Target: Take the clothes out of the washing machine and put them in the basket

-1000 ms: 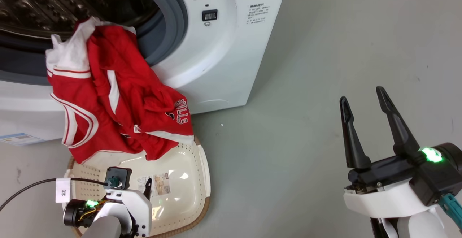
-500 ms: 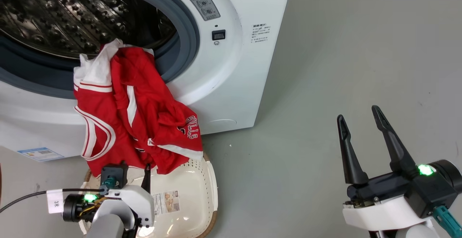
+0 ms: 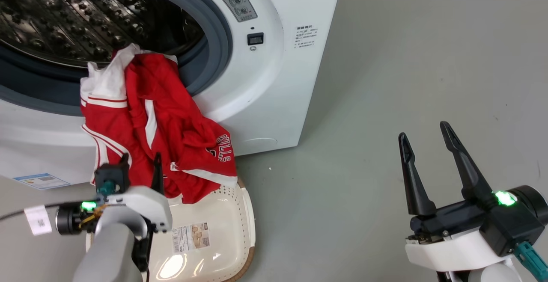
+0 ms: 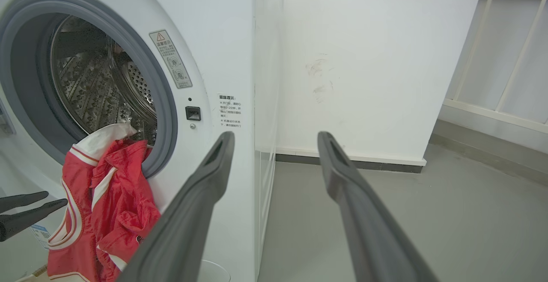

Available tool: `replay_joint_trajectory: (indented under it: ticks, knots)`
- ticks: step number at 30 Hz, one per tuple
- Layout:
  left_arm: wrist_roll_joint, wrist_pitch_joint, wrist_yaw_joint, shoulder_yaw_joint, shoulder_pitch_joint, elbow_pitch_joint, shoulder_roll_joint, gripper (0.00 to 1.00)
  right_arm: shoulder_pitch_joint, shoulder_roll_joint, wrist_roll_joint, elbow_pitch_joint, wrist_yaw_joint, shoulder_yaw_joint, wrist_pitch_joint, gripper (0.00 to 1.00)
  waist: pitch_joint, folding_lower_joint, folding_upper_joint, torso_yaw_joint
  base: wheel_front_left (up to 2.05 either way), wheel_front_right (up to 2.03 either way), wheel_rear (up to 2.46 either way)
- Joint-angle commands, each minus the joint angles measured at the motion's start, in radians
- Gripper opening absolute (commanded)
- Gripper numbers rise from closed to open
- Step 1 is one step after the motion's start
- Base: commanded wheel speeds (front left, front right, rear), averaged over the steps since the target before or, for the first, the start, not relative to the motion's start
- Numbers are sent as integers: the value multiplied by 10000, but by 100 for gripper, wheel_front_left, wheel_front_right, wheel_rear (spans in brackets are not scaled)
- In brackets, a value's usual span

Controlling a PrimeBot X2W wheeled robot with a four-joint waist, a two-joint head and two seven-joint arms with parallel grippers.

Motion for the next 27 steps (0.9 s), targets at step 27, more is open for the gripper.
replay_joint_trajectory:
  ticks: [27]
  knots:
    - [451,-27,-136,297,-3639,2783,787,100,-1017,2,420,-212,-7,16,-24,100,1978,1,-1,-817,0,0,0]
